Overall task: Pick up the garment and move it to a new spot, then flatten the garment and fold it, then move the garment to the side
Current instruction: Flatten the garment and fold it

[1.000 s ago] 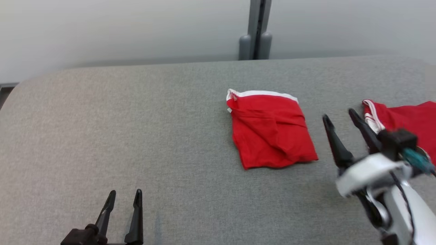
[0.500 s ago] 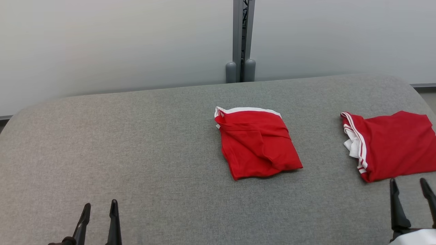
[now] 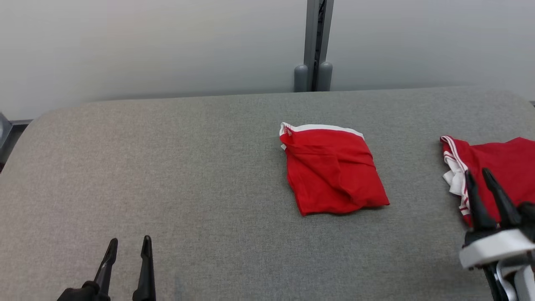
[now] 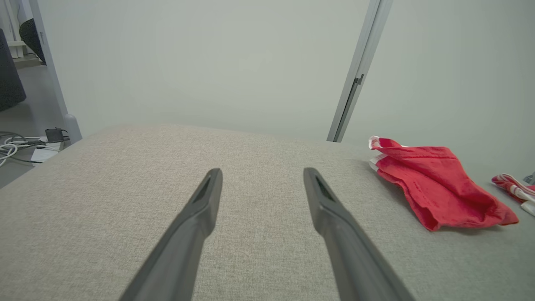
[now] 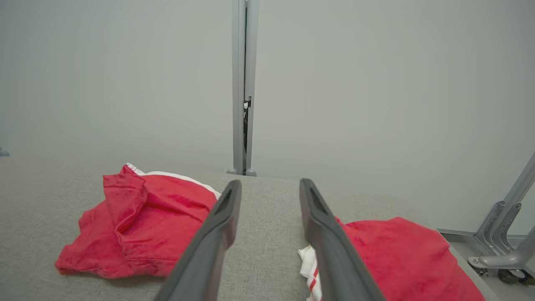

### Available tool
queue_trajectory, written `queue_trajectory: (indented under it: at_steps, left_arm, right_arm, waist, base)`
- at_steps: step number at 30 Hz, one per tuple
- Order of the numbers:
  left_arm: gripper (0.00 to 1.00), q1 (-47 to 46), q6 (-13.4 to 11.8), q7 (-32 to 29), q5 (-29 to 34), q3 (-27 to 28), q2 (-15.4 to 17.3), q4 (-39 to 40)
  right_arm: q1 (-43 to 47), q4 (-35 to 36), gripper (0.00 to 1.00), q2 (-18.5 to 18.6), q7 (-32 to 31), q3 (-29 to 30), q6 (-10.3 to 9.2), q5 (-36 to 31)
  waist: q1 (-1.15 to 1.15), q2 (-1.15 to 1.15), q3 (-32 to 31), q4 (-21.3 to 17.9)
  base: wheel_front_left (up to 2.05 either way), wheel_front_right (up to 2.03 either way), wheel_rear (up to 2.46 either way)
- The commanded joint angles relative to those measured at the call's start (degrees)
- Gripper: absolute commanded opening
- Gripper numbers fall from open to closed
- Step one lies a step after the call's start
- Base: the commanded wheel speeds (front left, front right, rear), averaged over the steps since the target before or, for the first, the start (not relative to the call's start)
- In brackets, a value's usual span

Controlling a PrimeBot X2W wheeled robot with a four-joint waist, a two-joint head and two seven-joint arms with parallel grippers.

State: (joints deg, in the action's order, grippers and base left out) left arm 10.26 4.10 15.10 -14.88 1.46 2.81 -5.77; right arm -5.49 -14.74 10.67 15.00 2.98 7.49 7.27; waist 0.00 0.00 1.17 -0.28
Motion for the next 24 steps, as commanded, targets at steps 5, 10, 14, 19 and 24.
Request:
queue_trajectory:
  at_steps: [5,10,14,19,24]
  left_arm:
    - [1.0,-5.2,1.5,0.0,1.3,-1.3,0.2,0.1]
    - [1.0,-7.9,2.3,0.0,1.5,-2.8,0.2,-0.6]
    - [1.0,-9.2,2.5,0.0,1.1,-3.4,0.2,-1.0]
    - [1.0,-9.9,2.6,0.0,0.7,-3.0,0.2,-1.2]
    - [1.0,-9.9,2.4,0.0,0.7,-2.2,0.2,-1.1]
  right_arm:
    - [-15.7,-8.4,0.0,0.3,-1.4,-2.8,0.01,-1.8]
    - [-24.7,-17.7,0.0,-0.3,-2.1,-4.1,0.01,-4.5]
    - [-30.0,-27.2,0.0,-1.9,-1.6,-4.7,0.01,-6.4]
    - [-32.5,-36.1,0.0,-4.2,-0.1,-6.4,0.01,-6.7]
    - [-31.3,-34.9,0.0,-5.6,0.3,-10.0,0.01,-5.2]
  waist:
    - [0.0,0.0,8.4,4.5]
    - [0.0,0.0,12.2,7.6]
    - [0.0,0.0,14.3,10.0]
    - [0.0,0.0,15.5,11.1]
    - [0.0,0.0,15.3,10.0]
  base:
    - [0.0,0.0,0.0]
    - [0.0,0.0,0.0]
    - [0.0,0.0,0.0]
    - [0.0,0.0,0.0]
    - [0.0,0.0,0.0]
